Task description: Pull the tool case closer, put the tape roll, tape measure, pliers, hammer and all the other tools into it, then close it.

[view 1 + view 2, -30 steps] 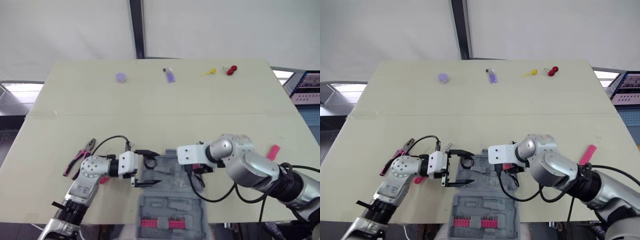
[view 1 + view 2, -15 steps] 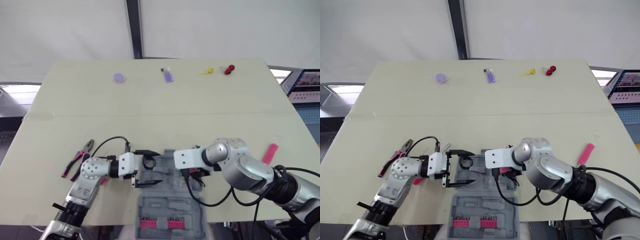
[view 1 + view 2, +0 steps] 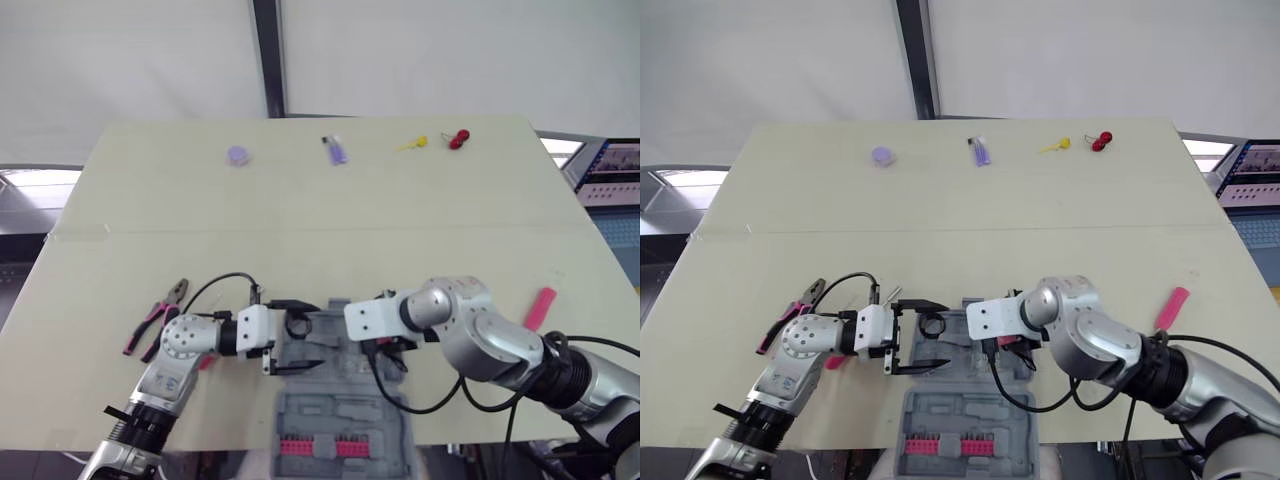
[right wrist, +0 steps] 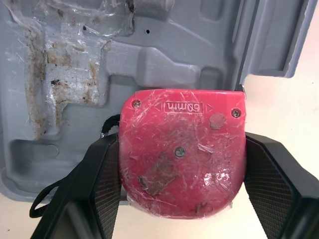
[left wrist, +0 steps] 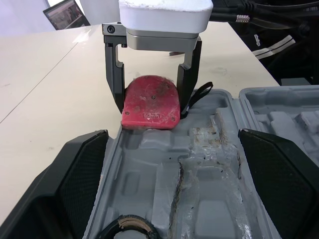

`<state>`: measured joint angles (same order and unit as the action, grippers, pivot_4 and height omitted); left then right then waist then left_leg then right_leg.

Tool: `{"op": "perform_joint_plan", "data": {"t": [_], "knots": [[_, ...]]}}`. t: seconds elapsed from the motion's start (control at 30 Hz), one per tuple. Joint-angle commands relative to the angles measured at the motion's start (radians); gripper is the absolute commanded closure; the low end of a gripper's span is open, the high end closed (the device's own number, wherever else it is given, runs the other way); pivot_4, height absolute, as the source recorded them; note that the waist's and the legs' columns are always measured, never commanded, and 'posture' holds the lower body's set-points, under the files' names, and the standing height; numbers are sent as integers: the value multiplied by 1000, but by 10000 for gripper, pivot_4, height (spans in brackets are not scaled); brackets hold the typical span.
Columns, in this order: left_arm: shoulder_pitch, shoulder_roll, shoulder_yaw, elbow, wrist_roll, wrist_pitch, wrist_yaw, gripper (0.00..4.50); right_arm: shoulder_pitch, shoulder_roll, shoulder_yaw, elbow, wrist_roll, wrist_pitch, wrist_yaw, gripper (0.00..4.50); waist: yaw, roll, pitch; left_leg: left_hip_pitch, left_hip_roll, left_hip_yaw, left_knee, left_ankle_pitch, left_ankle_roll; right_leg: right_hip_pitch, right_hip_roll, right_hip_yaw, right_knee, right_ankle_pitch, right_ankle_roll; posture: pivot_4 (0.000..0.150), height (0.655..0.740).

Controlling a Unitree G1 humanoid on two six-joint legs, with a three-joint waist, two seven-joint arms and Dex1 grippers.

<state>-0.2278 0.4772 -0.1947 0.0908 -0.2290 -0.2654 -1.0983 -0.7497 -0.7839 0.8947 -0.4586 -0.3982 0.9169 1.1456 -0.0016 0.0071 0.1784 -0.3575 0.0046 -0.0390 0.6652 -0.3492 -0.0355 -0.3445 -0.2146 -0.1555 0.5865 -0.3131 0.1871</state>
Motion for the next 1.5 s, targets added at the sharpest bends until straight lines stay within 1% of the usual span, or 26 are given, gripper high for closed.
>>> {"op": "perform_joint_plan", "data": {"t": [0.03, 1.0, 1.5], "knots": [[-5, 1, 5, -15, -6, -16, -4, 0, 11, 2, -19, -5, -23, -16, -1, 15453, 0, 0, 0, 0, 0, 0, 0, 0, 0, 0, 0, 0, 0, 0, 0, 1500, 7400], [-1, -12, -13, -9, 0, -25, -8, 0, 15, 19, -40, 1, -66, -19, 14, 15453, 0, 0, 0, 0, 0, 0, 0, 0, 0, 0, 0, 0, 0, 0, 0, 1500, 7400], [9, -15, -22, -19, 0, -21, -5, 0, 19, 26, -53, -14, -64, -9, 20, 15453, 0, 0, 0, 0, 0, 0, 0, 0, 0, 0, 0, 0, 0, 0, 0, 1500, 7400]]}}
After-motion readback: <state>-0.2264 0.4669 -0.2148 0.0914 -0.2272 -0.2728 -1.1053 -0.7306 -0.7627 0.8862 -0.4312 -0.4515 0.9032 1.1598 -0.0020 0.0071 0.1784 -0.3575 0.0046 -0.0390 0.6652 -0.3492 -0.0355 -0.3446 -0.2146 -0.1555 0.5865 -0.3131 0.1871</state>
